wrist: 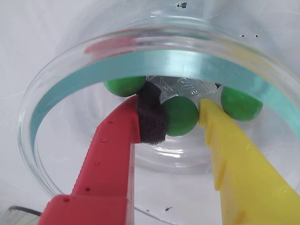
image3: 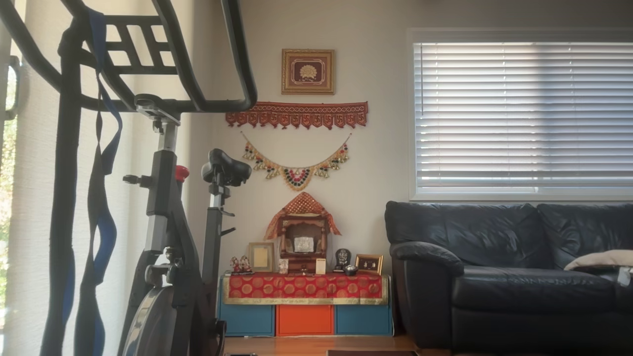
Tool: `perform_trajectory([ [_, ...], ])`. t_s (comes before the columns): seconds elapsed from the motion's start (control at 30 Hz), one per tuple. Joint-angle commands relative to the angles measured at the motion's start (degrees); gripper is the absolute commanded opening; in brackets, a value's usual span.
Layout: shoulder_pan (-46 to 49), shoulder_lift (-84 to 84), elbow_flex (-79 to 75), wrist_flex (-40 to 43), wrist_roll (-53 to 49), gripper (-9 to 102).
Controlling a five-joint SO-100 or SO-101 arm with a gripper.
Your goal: Sort medicines into box.
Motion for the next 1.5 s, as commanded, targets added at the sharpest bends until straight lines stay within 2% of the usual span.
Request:
perform_trajectory([
  [0.0, 0.0, 4.75, -1.58, -0.35, 0.44, 11],
  [0.53, -0.09, 4.92, -1.32, -0.79, 0.62, 1],
  [1.47, -0.97, 9.05, -6.42, -0.18, -0.18, 1],
])
